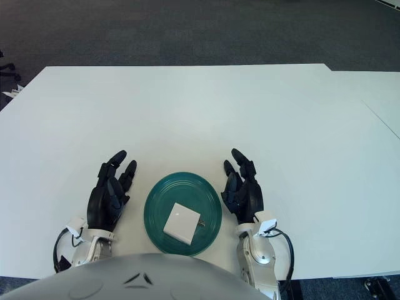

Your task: Put the charger into the plate.

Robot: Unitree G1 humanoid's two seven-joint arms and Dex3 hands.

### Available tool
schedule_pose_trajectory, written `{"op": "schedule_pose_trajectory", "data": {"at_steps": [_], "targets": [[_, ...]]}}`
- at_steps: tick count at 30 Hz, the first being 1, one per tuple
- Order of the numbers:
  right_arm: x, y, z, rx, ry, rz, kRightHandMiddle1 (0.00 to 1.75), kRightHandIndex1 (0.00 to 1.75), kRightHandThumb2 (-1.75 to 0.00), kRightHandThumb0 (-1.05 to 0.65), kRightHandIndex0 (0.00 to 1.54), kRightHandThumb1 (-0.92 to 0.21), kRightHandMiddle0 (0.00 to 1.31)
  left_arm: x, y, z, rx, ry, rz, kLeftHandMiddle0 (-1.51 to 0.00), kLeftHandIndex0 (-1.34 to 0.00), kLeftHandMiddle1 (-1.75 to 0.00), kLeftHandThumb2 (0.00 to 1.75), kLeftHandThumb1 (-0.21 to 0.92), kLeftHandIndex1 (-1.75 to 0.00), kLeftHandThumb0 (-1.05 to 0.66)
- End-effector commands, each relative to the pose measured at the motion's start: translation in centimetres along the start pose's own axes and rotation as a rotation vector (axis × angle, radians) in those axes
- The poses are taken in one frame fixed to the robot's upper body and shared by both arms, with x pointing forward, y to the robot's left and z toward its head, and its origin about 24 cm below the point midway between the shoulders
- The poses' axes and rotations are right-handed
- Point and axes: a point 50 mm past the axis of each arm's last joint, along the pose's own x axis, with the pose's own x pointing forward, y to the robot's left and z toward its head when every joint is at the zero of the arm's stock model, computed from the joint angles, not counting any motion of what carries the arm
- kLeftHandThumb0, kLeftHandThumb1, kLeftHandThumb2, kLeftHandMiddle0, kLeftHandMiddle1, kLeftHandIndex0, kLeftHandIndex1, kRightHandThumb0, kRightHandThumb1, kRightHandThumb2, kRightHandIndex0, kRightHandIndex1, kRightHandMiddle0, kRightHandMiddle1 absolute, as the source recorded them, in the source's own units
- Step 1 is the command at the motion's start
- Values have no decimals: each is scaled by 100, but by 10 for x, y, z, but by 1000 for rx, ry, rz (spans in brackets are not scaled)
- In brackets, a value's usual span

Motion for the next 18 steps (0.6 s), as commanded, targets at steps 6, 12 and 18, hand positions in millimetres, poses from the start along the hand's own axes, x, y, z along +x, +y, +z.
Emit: {"op": "schedule_pose_trajectory", "data": {"at_steps": [6, 12, 18], "targets": [[-12, -7, -20, -28, 120, -29, 57, 0, -81, -74, 24, -92, 0, -10, 10, -15, 37, 105, 28, -42, -5, -3, 89, 92, -86, -93], [-12, -7, -20, -30, 116, -32, 56, 0, -80, -73, 24, -92, 0, -11, 12, -15, 46, 107, 28, -41, -4, -2, 90, 92, -85, -93], [-11, -8, -20, -38, 110, -34, 57, 0, -81, -74, 23, -92, 0, -11, 14, -15, 86, 108, 21, -40, -3, -1, 91, 92, -85, -93]]}}
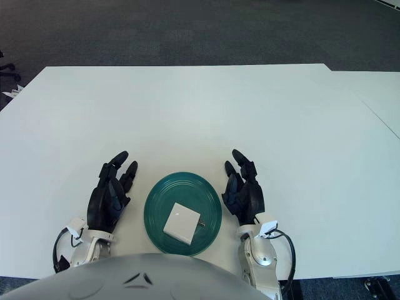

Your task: Put the charger into the plate.

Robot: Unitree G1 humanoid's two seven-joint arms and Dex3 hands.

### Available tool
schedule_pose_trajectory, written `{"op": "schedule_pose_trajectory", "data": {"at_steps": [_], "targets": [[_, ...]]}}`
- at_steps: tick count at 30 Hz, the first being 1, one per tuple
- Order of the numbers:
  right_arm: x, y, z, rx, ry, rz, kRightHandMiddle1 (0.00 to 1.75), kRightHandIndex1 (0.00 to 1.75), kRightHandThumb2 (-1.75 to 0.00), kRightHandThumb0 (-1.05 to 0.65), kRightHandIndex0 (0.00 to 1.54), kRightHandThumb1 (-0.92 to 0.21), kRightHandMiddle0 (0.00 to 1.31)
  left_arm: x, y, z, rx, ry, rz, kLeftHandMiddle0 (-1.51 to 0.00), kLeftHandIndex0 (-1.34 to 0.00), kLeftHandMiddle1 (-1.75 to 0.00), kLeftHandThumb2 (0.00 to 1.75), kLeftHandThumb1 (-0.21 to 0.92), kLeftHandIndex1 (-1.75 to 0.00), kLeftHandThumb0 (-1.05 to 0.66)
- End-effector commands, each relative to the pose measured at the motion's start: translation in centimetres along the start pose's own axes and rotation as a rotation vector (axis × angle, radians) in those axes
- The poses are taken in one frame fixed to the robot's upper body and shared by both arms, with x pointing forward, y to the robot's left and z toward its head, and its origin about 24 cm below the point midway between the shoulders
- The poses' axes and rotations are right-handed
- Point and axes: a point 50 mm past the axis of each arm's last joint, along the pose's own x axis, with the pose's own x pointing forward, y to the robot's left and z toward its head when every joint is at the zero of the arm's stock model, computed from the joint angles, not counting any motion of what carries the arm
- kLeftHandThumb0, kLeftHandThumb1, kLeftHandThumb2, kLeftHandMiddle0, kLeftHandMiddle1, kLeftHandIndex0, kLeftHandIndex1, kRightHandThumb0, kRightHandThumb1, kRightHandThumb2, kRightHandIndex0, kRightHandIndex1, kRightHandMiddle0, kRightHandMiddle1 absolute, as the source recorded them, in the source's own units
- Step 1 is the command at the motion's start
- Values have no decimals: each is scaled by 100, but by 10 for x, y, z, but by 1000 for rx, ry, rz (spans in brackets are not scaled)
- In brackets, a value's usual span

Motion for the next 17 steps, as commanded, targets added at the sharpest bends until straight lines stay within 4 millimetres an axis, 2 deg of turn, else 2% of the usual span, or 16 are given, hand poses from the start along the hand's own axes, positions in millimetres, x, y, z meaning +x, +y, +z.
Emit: {"op": "schedule_pose_trajectory", "data": {"at_steps": [1, 17], "targets": [[-9, -7, -19, -27, 119, -31, 57, 0, -81, -74, 23, -92, 0, -10, 9, -16, 41, 105, 26, -40, -3, -1, 91, 92, -84, -93], [-10, -3, -16, -3, 110, -33, 59, 1, -82, -74, 27, -92, 0, -8, 12, -9, 136, 96, -18, -37, -1, 0, 95, 92, -83, -97]]}}
